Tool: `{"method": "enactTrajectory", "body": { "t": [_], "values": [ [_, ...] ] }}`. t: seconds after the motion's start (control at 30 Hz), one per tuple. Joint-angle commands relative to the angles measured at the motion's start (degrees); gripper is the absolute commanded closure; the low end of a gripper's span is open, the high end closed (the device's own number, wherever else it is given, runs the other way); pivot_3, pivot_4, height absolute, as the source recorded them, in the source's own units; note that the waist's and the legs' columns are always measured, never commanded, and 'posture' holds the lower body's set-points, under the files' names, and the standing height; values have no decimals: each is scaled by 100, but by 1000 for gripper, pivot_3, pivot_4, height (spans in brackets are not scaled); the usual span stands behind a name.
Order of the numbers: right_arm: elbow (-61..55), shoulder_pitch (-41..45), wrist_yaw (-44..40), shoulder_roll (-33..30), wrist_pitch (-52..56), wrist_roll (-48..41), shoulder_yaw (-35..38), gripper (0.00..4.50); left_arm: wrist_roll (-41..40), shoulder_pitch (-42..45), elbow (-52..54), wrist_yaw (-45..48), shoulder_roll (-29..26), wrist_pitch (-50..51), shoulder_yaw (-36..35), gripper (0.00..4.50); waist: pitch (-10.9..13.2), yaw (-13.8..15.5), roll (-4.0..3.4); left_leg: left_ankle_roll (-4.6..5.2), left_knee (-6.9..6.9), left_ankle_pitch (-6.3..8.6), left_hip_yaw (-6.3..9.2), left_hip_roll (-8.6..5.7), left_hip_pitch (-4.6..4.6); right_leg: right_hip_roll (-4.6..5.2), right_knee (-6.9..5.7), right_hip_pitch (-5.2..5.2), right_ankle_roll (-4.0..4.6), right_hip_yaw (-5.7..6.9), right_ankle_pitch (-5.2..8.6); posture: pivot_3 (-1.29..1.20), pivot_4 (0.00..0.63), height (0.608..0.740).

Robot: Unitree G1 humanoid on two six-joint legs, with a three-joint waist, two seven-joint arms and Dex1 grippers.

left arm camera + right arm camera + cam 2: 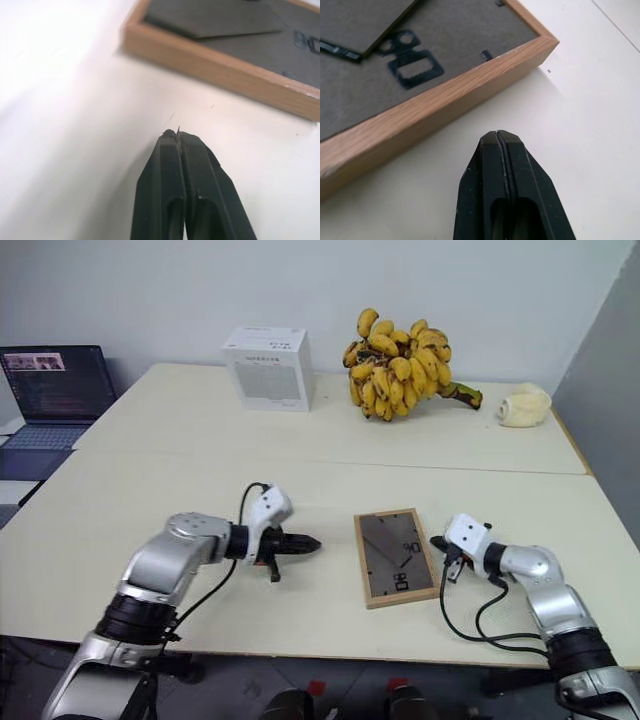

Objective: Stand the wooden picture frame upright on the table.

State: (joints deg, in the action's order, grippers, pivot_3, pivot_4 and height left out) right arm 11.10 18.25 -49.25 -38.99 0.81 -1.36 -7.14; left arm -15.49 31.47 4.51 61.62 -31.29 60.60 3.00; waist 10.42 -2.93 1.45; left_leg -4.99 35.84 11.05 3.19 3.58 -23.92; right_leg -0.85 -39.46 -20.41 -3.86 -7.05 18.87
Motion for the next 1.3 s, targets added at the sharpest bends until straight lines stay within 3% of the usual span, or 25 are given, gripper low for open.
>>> {"method": "enactTrajectory", "body": {
  "t": [0.03, 0.1, 0.2, 0.33, 0.47, 0.7, 0.8, 0.93, 1.07, 1.3],
  "values": [
    [-247, -216, -221, -258, -17, -42, 132, 4500, -988, 163, 785, -350, 375, 2280, -952, 3303, 0, 6, 0, 0, 1, 0, 0, -1, 1, 0, 1, 1, -1, 1, 0, 0, 150, 740],
    [-303, -287, -247, -291, -16, -28, 105, 4500, -1242, 176, 825, -660, 648, 2955, -1300, 2864, 0, -2, 1, 0, 2, 0, 4, 0, 3, 0, 2, 5, -2, 4, 1, 0, 150, 740],
    [-363, -379, -231, -283, -54, 51, 31, 4500, -1744, 94, 401, -1431, 1005, 3190, -1740, 2311, 0, -23, 1, 0, 3, 0, 7, 1, 11, -1, 0, 10, -3, 5, 1, 0, 150, 740],
    [-456, -431, -196, -210, 5, 87, -36, 4500, -2624, -208, 363, -2369, 1045, 3190, -1828, 1297, 0, -35, 1, -1, 1, 0, 12, 2, 11, -1, 1, 11, -1, 7, 0, 0, 150, 740],
    [-361, -476, -67, -157, -220, 398, -254, 4500, -3616, -382, 152, -3349, 1003, 3190, -1755, 570, -1, -36, 2, -3, 1, 1, 12, 2, 13, 2, 3, 15, 20, 6, -12, 0, 150, 740],
    [-357, -568, 200, 76, -442, 857, -535, 4500, -4978, -240, -495, -4922, 777, 3190, -1430, 570, -14, -73, 18, -3, -1, 1, 11, 5, 31, -1, 1, 24, -1, 3, 0, 0, 150, 740],
    [-442, -598, 268, 191, -398, 931, -568, 4500, -5373, -83, -643, -5009, 195, 3190, -786, 570, -24, -103, 32, -3, -7, 1, 11, 8, 37, -6, 1, 24, -1, 3, 0, 0, 150, 740],
    [-531, -607, 287, 264, -297, 868, -468, 4500, -5318, 428, -1118, -4864, -136, 3190, -848, 570, -26, -142, 34, -5, -14, 2, 9, 7, 46, -7, 1, 27, 1, 1, 2, 0, 150, 740],
    [-449, -601, 326, 254, -324, 894, -415, 4500, -5106, 732, -1487, -5033, 9, 3190, -963, 570, -26, -150, 34, -5, -15, 2, 7, 6, 45, -6, 5, 27, 0, 1, 2, 0, 150, 740],
    [-408, -569, 408, 282, -341, 1074, -526, 4500, -5288, 540, -1453, -5892, 703, 3190, -1206, 570, -28, -149, 36, -7, -15, 3, 7, 5, 45, -4, 11, 33, 0, 1, 2, 0, 150, 740]
  ]
}}
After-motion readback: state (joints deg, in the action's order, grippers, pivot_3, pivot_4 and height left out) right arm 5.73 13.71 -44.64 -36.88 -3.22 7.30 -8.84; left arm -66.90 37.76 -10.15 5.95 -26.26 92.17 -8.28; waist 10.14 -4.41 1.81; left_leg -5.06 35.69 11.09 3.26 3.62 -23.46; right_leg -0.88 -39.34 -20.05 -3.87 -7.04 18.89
